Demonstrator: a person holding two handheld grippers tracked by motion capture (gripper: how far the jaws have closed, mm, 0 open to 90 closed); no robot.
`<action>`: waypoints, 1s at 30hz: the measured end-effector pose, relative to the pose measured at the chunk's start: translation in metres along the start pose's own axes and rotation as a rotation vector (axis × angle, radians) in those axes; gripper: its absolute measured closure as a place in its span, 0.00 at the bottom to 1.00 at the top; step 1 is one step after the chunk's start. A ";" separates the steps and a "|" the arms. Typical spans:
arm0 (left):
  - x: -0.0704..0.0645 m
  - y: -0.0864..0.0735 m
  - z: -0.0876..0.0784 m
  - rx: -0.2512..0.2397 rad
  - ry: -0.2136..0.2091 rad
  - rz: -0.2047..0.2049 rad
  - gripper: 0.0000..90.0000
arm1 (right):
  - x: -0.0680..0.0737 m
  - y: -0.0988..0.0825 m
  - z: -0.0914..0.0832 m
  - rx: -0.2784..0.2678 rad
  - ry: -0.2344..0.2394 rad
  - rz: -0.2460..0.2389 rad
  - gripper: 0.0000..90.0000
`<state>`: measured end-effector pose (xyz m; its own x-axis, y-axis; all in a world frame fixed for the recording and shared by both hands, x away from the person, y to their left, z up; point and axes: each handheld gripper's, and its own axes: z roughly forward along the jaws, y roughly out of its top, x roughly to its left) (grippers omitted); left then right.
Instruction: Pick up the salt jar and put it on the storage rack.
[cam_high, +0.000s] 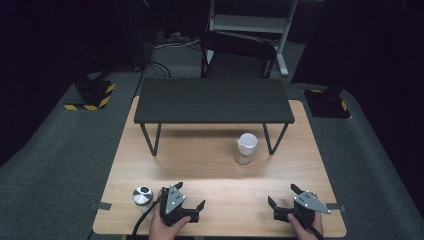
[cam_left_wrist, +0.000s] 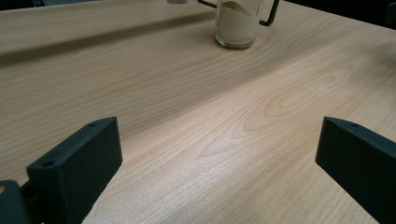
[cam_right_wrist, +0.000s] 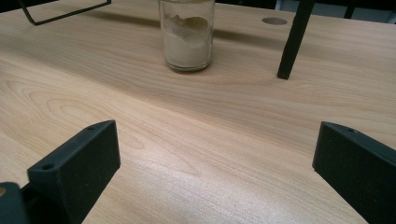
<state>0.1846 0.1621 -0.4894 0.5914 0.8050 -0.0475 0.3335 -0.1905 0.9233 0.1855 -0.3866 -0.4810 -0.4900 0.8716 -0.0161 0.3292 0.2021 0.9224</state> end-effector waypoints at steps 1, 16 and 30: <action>0.000 -0.001 0.000 -0.004 0.001 -0.001 0.01 | 0.000 0.000 0.000 -0.001 -0.002 0.003 0.01; -0.003 0.000 -0.019 -0.093 0.007 0.012 0.01 | -0.005 -0.001 0.000 -0.004 0.016 0.025 0.01; 0.002 0.006 -0.080 -0.201 0.090 0.002 0.01 | -0.003 -0.002 -0.001 -0.010 0.011 0.019 0.01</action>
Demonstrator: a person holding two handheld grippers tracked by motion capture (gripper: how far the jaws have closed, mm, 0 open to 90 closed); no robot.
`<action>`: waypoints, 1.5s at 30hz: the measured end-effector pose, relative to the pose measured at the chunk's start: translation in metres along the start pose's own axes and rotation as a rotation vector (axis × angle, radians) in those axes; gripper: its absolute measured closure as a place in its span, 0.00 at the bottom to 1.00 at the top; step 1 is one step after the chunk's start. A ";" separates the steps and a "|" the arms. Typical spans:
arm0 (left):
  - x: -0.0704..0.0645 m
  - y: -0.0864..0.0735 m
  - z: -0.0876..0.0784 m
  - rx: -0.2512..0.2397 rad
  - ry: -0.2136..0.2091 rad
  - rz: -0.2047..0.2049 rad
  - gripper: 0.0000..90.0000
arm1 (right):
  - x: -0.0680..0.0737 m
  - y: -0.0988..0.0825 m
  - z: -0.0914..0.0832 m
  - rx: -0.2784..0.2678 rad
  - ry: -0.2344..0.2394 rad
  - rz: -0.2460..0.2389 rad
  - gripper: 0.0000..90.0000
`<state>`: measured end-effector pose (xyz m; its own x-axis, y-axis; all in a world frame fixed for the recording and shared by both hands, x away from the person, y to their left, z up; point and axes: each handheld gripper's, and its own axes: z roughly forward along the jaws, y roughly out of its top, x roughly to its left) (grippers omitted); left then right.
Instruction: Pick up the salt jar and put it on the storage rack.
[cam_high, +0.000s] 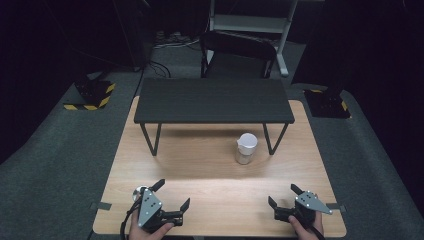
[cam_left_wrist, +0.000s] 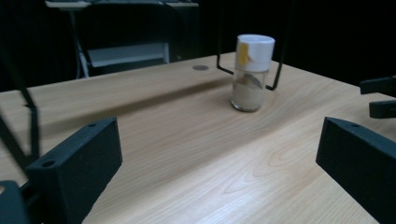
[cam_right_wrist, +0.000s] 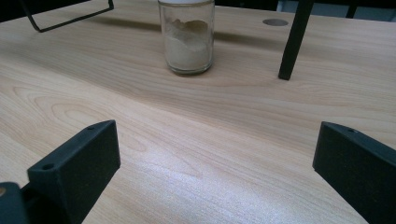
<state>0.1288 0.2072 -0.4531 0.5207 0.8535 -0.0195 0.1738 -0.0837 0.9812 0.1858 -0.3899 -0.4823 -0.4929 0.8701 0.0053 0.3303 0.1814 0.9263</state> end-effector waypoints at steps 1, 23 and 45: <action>0.001 0.000 -0.005 -0.006 0.011 0.002 0.01 | 0.000 0.000 0.000 0.001 0.001 -0.001 0.01; 0.021 -0.035 -0.040 0.025 0.188 -0.033 0.01 | 0.002 -0.001 -0.001 -0.006 -0.005 -0.007 0.01; 0.031 -0.065 -0.026 0.108 0.179 -0.084 0.22 | -0.004 -0.003 -0.005 -0.012 -0.006 -0.011 0.01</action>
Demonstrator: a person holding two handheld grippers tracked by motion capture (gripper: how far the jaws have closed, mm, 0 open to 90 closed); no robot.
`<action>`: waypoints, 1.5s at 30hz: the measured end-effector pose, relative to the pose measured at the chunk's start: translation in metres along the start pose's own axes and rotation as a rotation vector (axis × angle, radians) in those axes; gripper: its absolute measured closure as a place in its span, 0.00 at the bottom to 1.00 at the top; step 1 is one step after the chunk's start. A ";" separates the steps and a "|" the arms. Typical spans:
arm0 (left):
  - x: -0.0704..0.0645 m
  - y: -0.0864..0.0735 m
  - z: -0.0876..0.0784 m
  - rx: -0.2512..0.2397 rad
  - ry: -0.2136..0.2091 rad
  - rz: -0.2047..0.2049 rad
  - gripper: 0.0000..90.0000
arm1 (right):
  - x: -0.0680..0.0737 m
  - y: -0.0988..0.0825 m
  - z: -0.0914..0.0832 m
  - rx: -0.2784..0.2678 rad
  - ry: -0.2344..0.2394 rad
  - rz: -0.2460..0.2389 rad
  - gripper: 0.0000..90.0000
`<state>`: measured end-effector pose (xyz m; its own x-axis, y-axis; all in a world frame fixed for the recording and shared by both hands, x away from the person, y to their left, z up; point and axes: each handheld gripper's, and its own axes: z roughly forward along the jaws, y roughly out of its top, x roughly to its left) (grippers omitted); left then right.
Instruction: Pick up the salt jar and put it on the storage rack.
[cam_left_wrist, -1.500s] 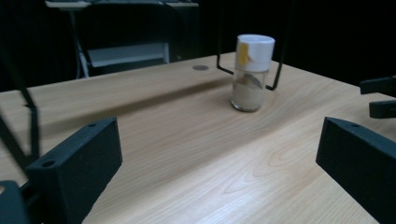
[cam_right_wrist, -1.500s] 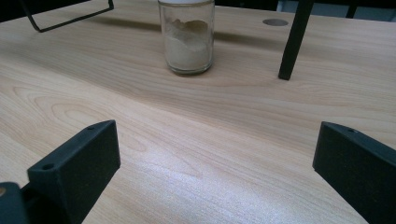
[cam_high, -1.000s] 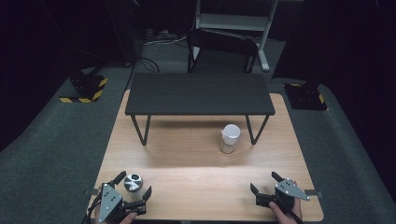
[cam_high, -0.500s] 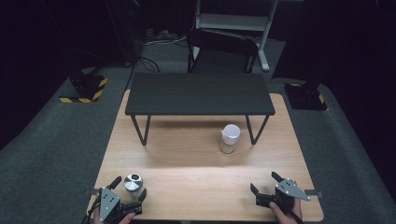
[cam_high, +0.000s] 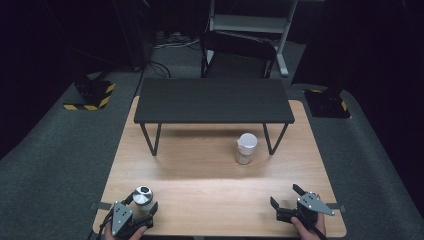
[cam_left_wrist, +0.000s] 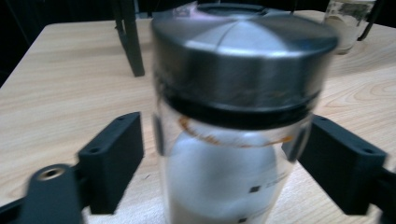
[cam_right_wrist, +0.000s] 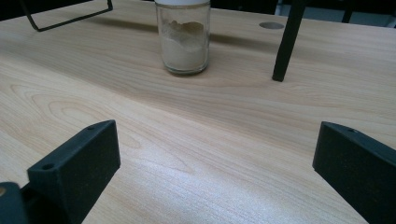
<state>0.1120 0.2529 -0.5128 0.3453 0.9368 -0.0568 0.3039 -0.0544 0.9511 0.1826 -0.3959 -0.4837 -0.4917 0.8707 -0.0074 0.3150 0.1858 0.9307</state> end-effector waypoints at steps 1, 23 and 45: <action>0.001 0.000 0.000 0.000 -0.005 -0.005 0.24 | 0.000 0.000 0.000 0.000 0.001 -0.001 0.01; -0.009 0.012 0.008 -0.017 -0.043 0.013 0.34 | 0.000 0.000 0.000 -0.001 0.000 0.005 0.01; -0.046 0.066 0.050 -0.046 -0.135 0.041 0.34 | -0.001 -0.001 -0.001 -0.007 0.000 0.007 0.01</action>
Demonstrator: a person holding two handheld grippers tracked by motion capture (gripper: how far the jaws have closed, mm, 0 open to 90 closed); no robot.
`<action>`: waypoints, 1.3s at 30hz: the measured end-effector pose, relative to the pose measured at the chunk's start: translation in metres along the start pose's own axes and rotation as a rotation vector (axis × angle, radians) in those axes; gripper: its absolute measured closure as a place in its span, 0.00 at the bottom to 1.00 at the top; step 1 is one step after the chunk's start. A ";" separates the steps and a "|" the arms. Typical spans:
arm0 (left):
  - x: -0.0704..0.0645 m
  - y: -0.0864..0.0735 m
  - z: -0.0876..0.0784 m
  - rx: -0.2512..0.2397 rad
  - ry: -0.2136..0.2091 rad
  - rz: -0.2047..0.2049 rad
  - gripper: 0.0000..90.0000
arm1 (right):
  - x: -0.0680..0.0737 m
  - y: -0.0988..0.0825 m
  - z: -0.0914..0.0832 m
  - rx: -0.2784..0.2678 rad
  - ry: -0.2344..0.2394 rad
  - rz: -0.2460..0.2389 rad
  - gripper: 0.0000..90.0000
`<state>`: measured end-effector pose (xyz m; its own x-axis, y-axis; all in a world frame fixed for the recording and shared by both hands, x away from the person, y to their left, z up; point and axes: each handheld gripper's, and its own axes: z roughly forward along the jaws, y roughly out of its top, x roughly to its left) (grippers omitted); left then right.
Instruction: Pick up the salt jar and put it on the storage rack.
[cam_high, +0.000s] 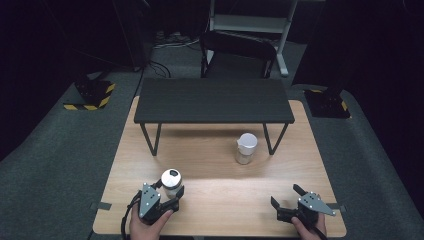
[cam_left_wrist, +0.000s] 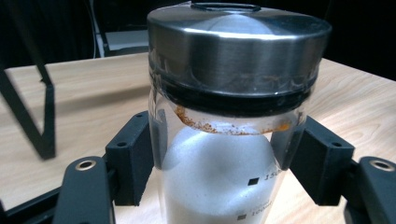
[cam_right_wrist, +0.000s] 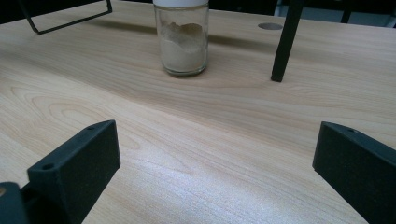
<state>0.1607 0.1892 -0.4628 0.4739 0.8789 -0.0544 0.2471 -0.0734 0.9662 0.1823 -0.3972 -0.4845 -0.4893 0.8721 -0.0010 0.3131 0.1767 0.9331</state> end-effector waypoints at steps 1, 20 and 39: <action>-0.001 0.004 0.003 0.000 -0.001 0.002 0.34 | 0.000 0.000 0.000 0.000 0.000 0.000 0.01; -0.014 0.057 0.037 -0.058 0.015 -0.018 0.34 | -0.001 -0.001 0.000 -0.003 0.001 0.005 0.01; -0.015 0.129 0.059 -0.142 0.041 -0.001 0.34 | -0.002 -0.002 -0.001 -0.009 0.002 0.013 0.01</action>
<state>0.2352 0.1392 -0.3524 0.4379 0.8977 -0.0480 0.1243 -0.0076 0.9922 0.1817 -0.3994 -0.4858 -0.4868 0.8734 0.0115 0.3119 0.1615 0.9363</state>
